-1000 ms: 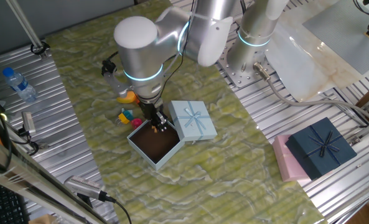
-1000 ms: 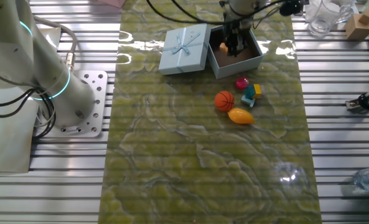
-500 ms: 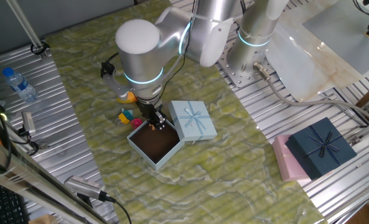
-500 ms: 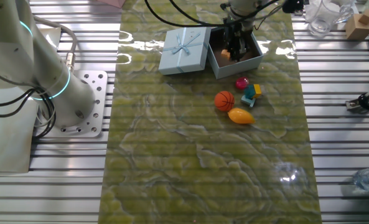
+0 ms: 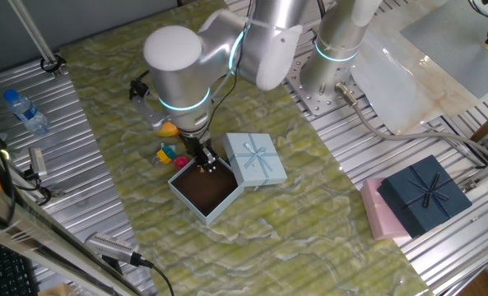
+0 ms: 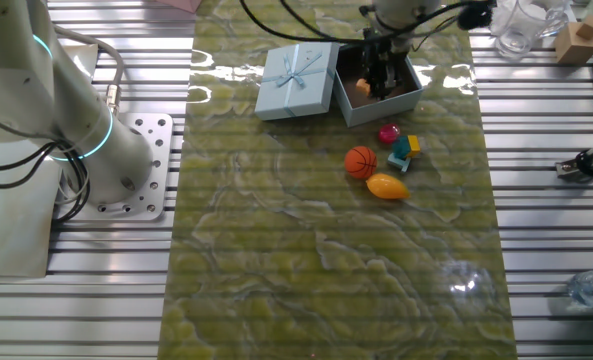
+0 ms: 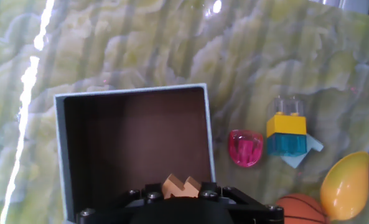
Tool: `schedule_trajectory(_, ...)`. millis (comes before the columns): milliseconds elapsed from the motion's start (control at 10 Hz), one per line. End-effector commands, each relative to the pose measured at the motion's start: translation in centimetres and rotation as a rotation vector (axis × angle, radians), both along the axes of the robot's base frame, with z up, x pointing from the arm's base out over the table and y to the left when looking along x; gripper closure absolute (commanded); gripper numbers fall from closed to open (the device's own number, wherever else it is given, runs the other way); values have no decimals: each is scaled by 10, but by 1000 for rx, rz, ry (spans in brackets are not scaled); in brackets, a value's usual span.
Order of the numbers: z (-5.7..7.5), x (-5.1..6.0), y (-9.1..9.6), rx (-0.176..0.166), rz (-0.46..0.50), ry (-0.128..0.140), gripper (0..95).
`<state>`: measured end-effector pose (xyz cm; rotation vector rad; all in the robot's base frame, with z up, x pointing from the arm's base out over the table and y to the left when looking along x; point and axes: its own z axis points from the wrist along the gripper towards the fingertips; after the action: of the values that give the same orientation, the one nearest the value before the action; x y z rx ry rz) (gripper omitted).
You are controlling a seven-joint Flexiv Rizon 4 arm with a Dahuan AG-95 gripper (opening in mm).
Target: Take everything out of the gift box
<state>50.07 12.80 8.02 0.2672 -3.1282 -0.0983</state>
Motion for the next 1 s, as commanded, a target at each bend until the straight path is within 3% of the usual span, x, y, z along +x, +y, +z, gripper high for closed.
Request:
schedule_trajectory(100,1,-1,0,-20,7,-9,950)
schedule_trajectory(300,1,-1,0,-29,14,-6,950)
schedule_trajectory(400,15,1,-2,-29,22,6,950)
schedule_trajectory(600,21,2,-7,-31,36,7,950)
schedule_trajectory(1000,29,3,-30,-42,85,17,950)
